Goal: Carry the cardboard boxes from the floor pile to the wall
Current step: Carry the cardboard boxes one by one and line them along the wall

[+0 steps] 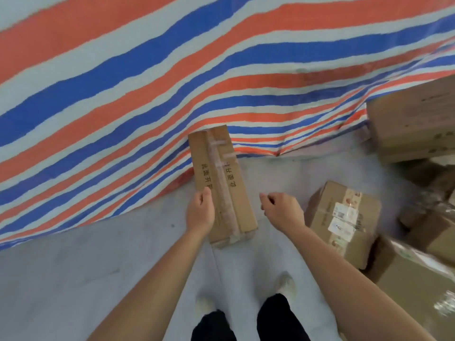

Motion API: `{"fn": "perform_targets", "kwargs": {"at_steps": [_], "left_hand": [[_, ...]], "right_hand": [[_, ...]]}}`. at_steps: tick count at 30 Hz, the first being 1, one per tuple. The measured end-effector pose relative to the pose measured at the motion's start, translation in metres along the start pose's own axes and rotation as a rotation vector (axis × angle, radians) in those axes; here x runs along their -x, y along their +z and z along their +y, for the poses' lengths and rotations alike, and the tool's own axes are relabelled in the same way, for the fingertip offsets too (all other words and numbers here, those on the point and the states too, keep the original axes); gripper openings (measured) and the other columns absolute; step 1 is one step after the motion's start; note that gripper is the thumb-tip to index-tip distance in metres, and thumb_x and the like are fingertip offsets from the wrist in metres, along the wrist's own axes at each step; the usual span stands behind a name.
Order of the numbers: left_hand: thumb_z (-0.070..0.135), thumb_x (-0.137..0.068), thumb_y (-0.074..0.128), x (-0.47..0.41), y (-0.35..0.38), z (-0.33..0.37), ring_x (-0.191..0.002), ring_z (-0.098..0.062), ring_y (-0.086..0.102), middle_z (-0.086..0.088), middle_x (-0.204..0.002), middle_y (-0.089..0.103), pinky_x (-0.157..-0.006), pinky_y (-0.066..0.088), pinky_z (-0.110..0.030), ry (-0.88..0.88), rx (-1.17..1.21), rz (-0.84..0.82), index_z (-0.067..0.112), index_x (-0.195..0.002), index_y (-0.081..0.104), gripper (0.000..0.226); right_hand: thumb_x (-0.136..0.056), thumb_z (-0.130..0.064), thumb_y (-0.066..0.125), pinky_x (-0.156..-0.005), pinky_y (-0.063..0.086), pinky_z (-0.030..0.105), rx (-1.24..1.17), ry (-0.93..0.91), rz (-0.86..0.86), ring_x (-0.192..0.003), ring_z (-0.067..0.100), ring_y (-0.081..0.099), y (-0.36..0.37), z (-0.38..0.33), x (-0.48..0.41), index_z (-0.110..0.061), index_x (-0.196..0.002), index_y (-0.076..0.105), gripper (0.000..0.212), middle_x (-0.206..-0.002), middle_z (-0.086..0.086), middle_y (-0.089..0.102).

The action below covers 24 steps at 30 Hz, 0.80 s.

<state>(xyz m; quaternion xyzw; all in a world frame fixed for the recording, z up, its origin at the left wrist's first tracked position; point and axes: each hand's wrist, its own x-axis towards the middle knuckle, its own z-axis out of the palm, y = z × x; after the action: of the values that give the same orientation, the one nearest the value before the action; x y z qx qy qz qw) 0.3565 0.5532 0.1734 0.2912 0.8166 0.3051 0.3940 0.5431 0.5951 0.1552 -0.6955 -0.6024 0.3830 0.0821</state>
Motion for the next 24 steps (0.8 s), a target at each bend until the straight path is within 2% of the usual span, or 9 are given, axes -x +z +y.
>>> {"fn": "perform_targets", "kwargs": {"at_steps": [3,7,9,11,14,16,17,21,24], "left_hand": [[0.045,-0.100,0.038,-0.035,0.035,-0.061,-0.098,-0.031,0.060,-0.011,-0.100,0.061,-0.091,0.048,-0.046,-0.221,0.023,0.041,0.008,-0.106,0.054,0.041],[0.032,-0.099,0.051,-0.088,0.079,-0.138,-0.104,-0.031,0.059,-0.008,-0.104,0.058,-0.086,0.045,-0.038,-0.314,-0.023,0.068,0.010,-0.103,0.048,0.023],[0.038,-0.098,0.053,-0.108,0.094,-0.174,-0.115,-0.031,0.056,-0.011,-0.121,0.056,-0.093,0.044,-0.037,-0.355,-0.058,0.069,0.010,-0.115,0.048,0.033],[0.049,-0.096,0.052,-0.127,0.111,-0.211,-0.125,-0.030,0.050,-0.012,-0.141,0.046,-0.105,0.042,-0.041,-0.418,-0.053,0.060,0.009,-0.138,0.042,0.059],[0.061,-0.091,0.053,-0.141,0.131,-0.254,-0.134,-0.025,0.043,-0.005,-0.152,0.038,-0.112,0.036,-0.041,-0.517,0.034,0.010,0.012,-0.151,0.031,0.081],[0.058,-0.093,0.054,-0.145,0.142,-0.276,-0.131,-0.019,0.046,0.002,-0.147,0.044,-0.106,0.036,-0.031,-0.529,0.100,-0.033,0.013,-0.149,0.033,0.075],[0.055,-0.094,0.055,-0.147,0.146,-0.282,-0.125,-0.015,0.048,0.004,-0.142,0.048,-0.101,0.036,-0.028,-0.523,0.113,-0.041,0.015,-0.148,0.035,0.070],[0.055,-0.093,0.056,-0.142,0.142,-0.290,-0.111,-0.009,0.051,0.011,-0.123,0.053,-0.094,0.039,-0.025,-0.493,0.139,0.035,0.018,-0.138,0.044,0.060],[0.053,-0.092,0.060,-0.135,0.126,-0.264,-0.108,-0.010,0.057,0.013,-0.116,0.058,-0.095,0.045,-0.027,-0.460,0.164,0.088,0.019,-0.130,0.051,0.052]], "right_hand": [[-0.098,-0.049,0.045,-0.073,0.056,0.040,-0.006,0.077,-0.061,-0.082,0.031,0.066,0.045,0.032,-0.033,-0.013,-0.077,0.068,0.047,-0.080,0.007,0.072],[-0.099,-0.043,0.053,-0.072,0.041,0.034,-0.057,0.169,-0.118,-0.094,0.034,0.063,0.113,0.078,-0.080,-0.016,-0.077,0.058,0.036,-0.088,0.010,0.069],[-0.097,-0.041,0.060,-0.072,0.036,0.031,-0.104,0.194,-0.150,-0.097,0.031,0.063,0.144,0.096,-0.095,-0.016,-0.086,0.059,0.027,-0.089,0.005,0.067],[-0.093,-0.039,0.066,-0.073,0.033,0.026,-0.141,0.242,-0.172,-0.102,0.026,0.062,0.179,0.117,-0.108,-0.014,-0.104,0.060,0.028,-0.101,0.001,0.064],[-0.089,-0.038,0.072,-0.091,0.038,0.027,-0.175,0.282,-0.211,-0.122,0.026,0.055,0.222,0.148,-0.120,-0.011,-0.143,0.042,0.067,-0.137,0.007,0.051],[-0.088,-0.041,0.073,-0.107,0.040,0.038,-0.200,0.315,-0.313,-0.131,0.027,0.049,0.242,0.160,-0.122,-0.012,-0.156,0.024,0.088,-0.151,0.007,0.038],[-0.088,-0.042,0.073,-0.109,0.039,0.040,-0.212,0.321,-0.350,-0.135,0.027,0.046,0.248,0.162,-0.123,-0.013,-0.157,0.021,0.091,-0.152,0.007,0.038],[-0.089,-0.037,0.071,-0.103,0.035,0.036,-0.130,0.279,-0.364,-0.136,0.030,0.043,0.257,0.160,-0.116,-0.011,-0.155,0.024,0.086,-0.148,0.009,0.043],[-0.085,-0.038,0.073,-0.106,0.034,0.038,-0.146,0.241,-0.264,-0.132,0.031,0.042,0.239,0.133,-0.107,-0.009,-0.149,0.033,0.081,-0.140,0.011,0.046]]}}
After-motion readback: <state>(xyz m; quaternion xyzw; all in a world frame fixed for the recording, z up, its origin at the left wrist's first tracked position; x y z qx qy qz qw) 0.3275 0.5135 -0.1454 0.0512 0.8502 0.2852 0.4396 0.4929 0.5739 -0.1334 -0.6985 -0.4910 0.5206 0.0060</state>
